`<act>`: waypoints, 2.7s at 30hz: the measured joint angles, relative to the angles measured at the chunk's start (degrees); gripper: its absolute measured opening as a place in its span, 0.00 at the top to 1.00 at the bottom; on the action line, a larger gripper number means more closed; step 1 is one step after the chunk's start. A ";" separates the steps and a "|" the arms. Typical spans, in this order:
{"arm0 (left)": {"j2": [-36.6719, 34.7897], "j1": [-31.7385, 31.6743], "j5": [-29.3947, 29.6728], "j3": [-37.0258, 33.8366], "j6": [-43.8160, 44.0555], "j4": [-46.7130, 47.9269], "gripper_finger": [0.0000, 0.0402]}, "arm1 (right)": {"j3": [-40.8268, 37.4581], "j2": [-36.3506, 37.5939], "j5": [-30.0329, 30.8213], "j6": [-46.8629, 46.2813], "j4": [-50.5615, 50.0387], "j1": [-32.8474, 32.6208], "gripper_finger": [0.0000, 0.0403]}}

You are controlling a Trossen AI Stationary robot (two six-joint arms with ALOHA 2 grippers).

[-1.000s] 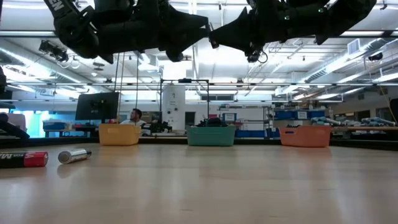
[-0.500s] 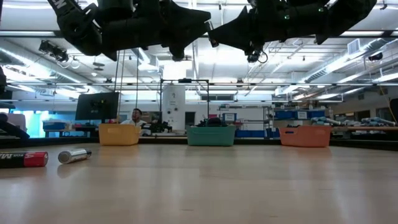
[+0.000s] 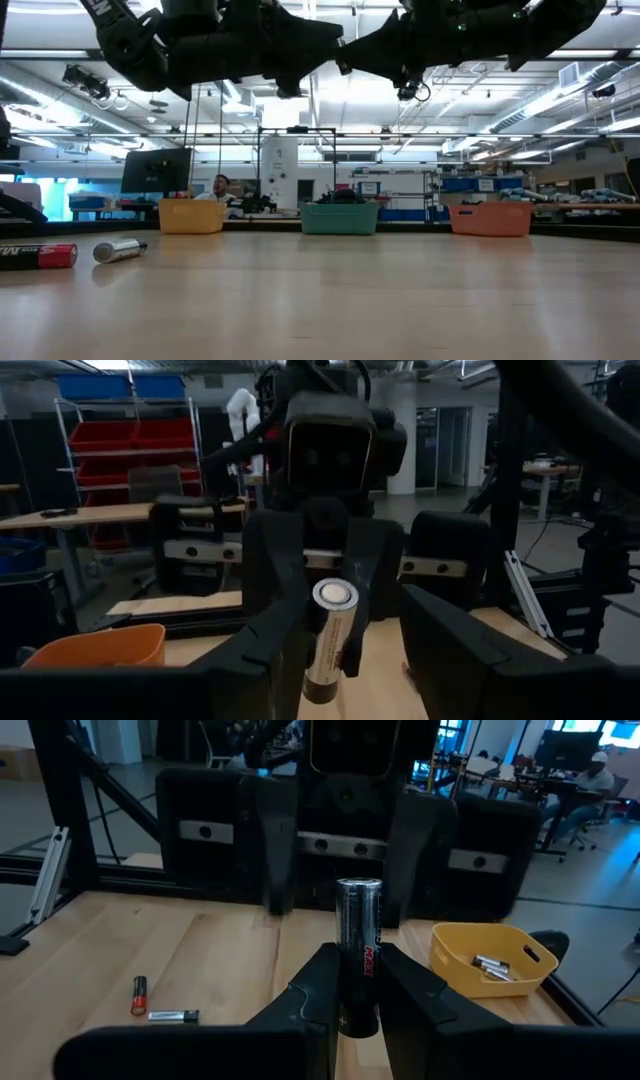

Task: Sort batteries
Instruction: Put the silver battery into the yellow bin

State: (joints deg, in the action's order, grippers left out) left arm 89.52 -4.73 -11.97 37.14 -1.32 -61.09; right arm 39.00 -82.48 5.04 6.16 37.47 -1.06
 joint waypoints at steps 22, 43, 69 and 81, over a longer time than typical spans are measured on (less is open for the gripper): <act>3.60 -0.49 -2.70 1.28 -0.12 -2.99 0.61 | -0.02 0.02 0.04 0.51 -0.08 -0.46 0.85; 3.60 -0.07 -4.98 0.91 0.90 -6.02 0.75 | 0.00 0.07 -0.39 1.13 1.14 -1.16 0.85; 3.51 -0.61 -3.56 1.05 -1.11 -6.84 0.87 | 0.07 0.09 0.51 0.11 0.80 -1.01 0.72; -7.87 -5.42 -5.26 1.10 -5.14 11.45 0.87 | 0.07 3.88 10.43 0.74 -7.14 -0.92 0.59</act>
State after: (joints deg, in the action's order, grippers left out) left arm 81.64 -10.15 -17.22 38.24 -6.46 -49.63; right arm 39.07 -78.59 15.47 6.90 30.34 -1.98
